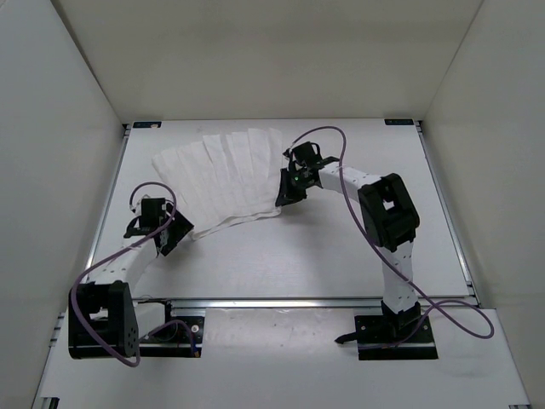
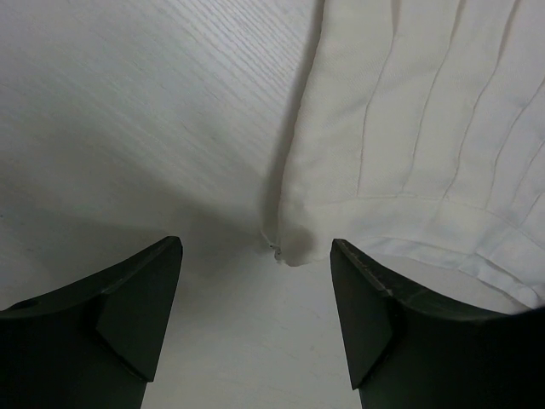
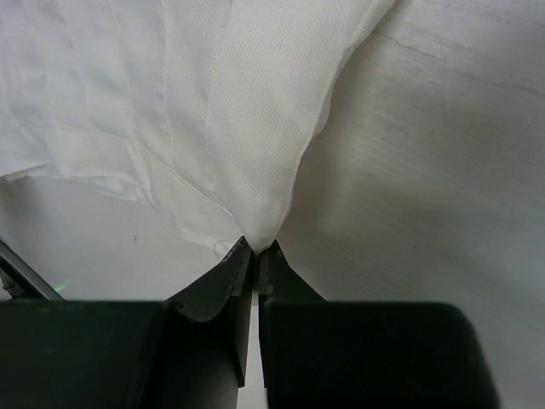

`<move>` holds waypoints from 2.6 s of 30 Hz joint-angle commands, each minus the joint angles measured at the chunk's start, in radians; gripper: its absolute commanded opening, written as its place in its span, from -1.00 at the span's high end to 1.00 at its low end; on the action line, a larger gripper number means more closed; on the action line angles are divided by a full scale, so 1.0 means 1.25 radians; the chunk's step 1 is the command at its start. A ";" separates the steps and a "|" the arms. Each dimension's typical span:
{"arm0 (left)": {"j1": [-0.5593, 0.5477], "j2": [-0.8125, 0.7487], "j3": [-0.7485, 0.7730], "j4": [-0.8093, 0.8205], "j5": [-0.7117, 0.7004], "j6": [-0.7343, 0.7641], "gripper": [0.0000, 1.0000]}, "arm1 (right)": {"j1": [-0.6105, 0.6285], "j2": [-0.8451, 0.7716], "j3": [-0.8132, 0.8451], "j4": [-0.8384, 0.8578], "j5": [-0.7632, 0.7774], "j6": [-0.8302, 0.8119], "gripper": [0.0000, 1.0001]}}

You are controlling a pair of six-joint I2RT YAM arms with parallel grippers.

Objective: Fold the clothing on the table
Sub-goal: Flatten the skirt out, then fold the skirt

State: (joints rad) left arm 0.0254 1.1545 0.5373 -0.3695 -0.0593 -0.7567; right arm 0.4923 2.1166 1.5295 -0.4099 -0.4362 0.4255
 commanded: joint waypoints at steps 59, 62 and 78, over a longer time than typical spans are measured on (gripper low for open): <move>-0.428 -0.115 0.108 -0.098 0.086 0.052 1.00 | -0.202 -0.988 -0.839 -0.059 0.059 0.089 1.00; -0.422 -0.220 0.083 -0.131 0.051 0.046 1.00 | -0.220 -1.006 -0.818 -0.060 0.032 0.052 1.00; -0.306 0.175 0.524 -0.107 0.065 0.262 1.00 | -0.247 -0.595 -0.281 -0.007 0.086 -0.077 0.99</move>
State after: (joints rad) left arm -0.3908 1.2419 1.0462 -0.5434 0.0563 -0.5304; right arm 0.2035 1.2774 1.0283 -0.4808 -0.3916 0.3866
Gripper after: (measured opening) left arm 0.044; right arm 0.022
